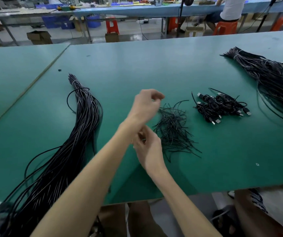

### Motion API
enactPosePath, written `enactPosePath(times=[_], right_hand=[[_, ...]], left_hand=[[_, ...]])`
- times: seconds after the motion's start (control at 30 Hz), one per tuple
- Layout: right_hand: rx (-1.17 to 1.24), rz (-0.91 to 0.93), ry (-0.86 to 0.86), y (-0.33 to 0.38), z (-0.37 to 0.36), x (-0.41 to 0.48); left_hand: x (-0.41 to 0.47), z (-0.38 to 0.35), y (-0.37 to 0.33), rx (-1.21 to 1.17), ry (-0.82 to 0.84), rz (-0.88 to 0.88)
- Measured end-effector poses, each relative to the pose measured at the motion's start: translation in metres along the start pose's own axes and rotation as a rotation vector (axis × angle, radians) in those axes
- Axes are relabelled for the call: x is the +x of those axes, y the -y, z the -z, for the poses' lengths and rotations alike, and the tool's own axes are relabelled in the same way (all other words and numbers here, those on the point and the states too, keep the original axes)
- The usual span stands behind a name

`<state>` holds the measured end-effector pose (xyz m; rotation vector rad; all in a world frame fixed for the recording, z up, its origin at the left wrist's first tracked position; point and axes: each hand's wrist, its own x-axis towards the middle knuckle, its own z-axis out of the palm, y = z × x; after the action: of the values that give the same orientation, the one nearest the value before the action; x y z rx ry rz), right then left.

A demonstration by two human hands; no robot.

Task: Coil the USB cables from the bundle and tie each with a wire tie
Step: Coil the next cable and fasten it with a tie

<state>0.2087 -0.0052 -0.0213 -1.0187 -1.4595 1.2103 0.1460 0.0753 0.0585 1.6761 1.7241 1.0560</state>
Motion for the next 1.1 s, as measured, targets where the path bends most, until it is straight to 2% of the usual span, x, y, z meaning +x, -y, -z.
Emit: enactPosePath(times=[0.07,0.13,0.23,0.3,0.4,0.73,1.1], right_hand=[[-0.051,-0.008,-0.007,0.000,-0.001,0.002],[-0.073,0.006,-0.028,0.000,-0.001,0.003],[-0.093,0.007,-0.027,0.001,0.000,0.001],[-0.116,0.008,-0.024,0.002,0.000,0.001],[-0.121,-0.001,-0.022,0.004,0.000,0.001],[-0.121,-0.036,-0.013,0.006,0.002,-0.002],[-0.091,-0.029,-0.008,0.002,0.000,0.000]], left_hand=[[-0.007,0.032,0.025,0.172,-0.126,0.052],[-0.014,0.059,0.055,0.472,-0.205,0.143],[-0.029,0.086,0.090,0.917,-0.151,0.349],[-0.037,0.091,0.102,1.025,-0.103,0.368],[-0.039,0.090,0.109,1.135,-0.102,0.293],[-0.032,0.090,0.091,1.309,0.063,0.247],[-0.042,0.101,0.068,1.014,0.018,0.240]])
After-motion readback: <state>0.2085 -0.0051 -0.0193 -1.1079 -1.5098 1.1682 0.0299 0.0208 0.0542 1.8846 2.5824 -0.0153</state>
